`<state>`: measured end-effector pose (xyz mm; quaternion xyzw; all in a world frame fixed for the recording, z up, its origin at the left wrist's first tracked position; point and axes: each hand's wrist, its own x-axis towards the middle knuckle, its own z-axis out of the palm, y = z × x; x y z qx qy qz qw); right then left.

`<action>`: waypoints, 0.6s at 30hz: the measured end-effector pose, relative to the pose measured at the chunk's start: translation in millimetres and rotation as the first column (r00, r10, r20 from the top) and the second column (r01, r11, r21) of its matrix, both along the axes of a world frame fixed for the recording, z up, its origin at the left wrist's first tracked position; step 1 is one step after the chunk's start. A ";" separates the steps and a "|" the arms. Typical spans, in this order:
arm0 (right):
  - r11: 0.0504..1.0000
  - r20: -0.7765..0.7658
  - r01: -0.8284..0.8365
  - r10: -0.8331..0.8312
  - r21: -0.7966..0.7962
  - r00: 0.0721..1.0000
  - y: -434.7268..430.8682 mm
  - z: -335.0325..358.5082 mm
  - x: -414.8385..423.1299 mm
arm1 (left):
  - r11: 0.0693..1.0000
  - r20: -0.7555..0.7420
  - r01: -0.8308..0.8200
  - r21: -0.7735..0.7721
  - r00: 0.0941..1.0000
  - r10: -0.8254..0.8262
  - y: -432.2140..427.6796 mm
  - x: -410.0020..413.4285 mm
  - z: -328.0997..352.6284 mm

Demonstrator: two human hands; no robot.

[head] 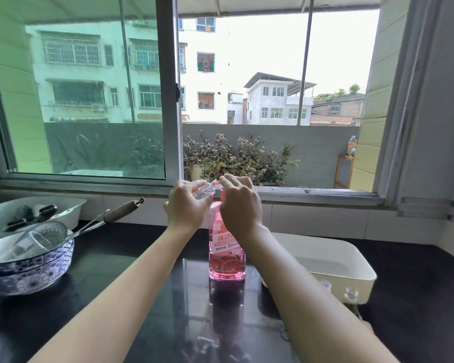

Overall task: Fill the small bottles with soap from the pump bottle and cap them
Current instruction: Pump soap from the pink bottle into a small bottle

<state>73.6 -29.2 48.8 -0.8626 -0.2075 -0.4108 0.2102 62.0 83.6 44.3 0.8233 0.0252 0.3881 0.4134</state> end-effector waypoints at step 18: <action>0.998 0.026 -0.049 0.048 0.032 0.998 -0.9 2.0 3.7 | 0.999 0.004 -0.025 -0.033 1.000 0.025 -1.6 -7.6 2.6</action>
